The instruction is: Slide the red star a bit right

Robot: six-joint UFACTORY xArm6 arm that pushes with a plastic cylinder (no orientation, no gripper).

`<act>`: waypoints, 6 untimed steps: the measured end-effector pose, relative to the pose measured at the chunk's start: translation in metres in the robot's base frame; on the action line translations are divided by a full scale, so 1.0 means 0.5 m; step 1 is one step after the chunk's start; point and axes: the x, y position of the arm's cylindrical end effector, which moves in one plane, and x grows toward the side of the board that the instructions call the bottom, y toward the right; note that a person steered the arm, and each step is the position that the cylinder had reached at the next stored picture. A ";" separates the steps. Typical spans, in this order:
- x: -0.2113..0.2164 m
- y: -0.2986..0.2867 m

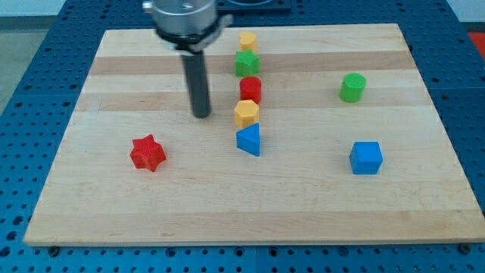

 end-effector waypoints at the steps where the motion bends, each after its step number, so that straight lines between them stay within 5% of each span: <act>1: 0.000 -0.121; 2: 0.000 -0.223; 3: 0.092 -0.232; 6: 0.123 -0.130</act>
